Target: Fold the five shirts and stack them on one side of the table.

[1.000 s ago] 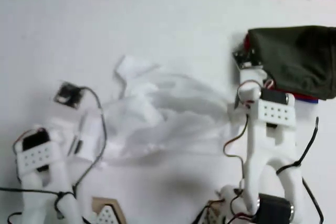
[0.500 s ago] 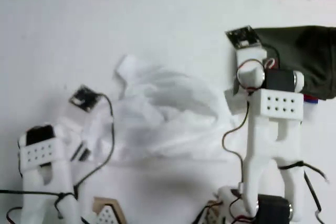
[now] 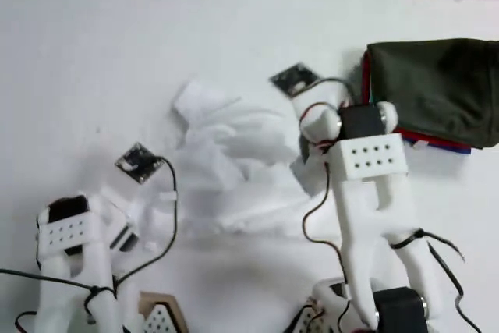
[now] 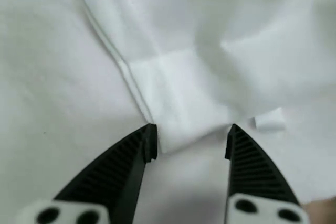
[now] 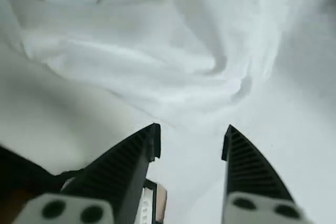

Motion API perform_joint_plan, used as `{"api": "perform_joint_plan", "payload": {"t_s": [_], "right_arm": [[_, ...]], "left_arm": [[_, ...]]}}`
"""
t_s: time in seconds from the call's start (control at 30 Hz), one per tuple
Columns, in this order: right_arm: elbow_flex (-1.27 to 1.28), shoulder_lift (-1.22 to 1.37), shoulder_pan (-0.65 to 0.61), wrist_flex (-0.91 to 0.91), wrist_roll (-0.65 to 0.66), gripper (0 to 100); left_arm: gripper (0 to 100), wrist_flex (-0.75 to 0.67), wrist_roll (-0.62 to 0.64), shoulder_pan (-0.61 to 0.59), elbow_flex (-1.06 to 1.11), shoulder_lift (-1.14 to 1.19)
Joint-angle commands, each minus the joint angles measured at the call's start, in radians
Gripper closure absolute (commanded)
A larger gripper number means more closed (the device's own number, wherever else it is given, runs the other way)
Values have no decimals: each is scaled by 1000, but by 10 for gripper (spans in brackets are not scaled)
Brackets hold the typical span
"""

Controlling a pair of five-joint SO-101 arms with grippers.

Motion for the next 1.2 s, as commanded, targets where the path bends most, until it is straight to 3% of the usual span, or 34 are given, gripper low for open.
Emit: {"api": "perform_joint_plan", "payload": {"t_s": [0.0,0.2,0.4,0.57,0.63,0.87,1.03,1.17], "right_arm": [[89,-42,-12,-45,5,807],[313,-42,-30,-223,6,807],[431,-42,-128,-260,8,807],[506,-30,-177,-394,9,807],[560,-30,-174,-490,9,807],[687,-30,-163,-753,9,807],[681,-16,-48,-934,8,808],[582,111,47,-975,8,808]], "left_arm": [[767,-25,-9,9,-4,-12],[771,-25,-46,26,1,-6],[779,-25,-51,25,-45,141],[985,-25,-43,23,-185,339],[962,-25,-43,20,-252,423],[975,28,114,25,-588,680],[975,199,242,25,-926,821],[975,327,311,25,-1187,936]]}}
